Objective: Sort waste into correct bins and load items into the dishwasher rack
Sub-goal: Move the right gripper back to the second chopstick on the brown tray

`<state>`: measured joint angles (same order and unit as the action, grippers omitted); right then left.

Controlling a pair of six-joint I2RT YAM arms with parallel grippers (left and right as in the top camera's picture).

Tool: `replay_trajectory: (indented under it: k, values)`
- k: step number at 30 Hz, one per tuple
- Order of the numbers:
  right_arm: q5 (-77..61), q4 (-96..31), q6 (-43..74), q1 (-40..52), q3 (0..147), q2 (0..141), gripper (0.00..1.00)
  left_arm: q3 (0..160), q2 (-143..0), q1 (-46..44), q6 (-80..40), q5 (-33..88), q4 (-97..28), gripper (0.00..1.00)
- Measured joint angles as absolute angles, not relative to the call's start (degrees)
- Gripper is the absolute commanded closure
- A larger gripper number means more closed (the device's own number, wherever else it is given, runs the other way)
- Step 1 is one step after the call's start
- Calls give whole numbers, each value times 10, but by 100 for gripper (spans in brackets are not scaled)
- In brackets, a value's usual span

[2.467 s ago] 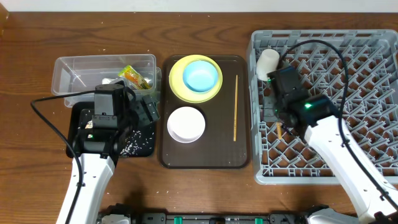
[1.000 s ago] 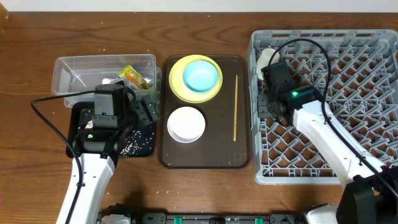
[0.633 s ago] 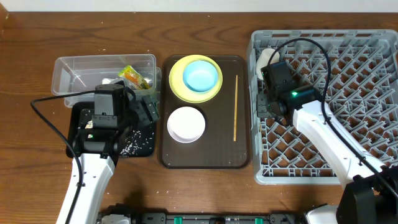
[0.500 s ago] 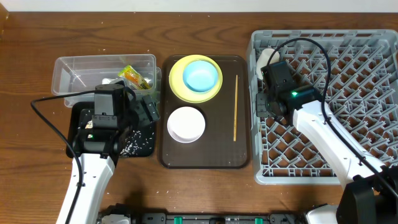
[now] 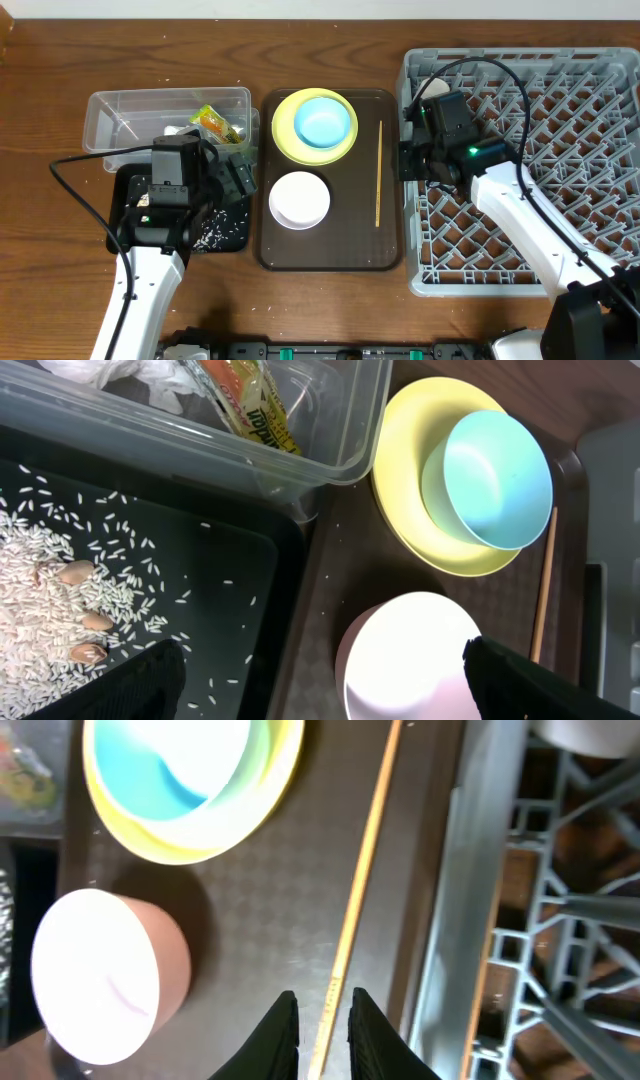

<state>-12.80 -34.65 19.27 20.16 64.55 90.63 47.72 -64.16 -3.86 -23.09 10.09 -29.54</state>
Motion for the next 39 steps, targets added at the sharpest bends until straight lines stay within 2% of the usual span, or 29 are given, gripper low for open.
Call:
replay_trajectory:
  k: [10, 17, 22, 26, 34, 39]
  values:
    - [-130, -339, 233, 245, 646, 906, 83, 477, -642, -39, -231, 101, -295, 8]
    - [-31, -334, 261, 320, 646, 911, 78, 477, -642, -39, -231, 101, -295, 8]
    - [55, -334, 274, 362, 646, 923, 79, 477, -642, -39, -231, 101, -295, 8]
    - [104, -334, 283, 363, 646, 927, 79, 477, -642, -39, -231, 101, -295, 8]
    - [146, -330, 310, 363, 646, 976, 68, 477, -642, -39, -231, 101, -295, 8]
    - [151, -317, 314, 363, 646, 1025, 67, 477, -642, -39, -231, 101, -295, 8]
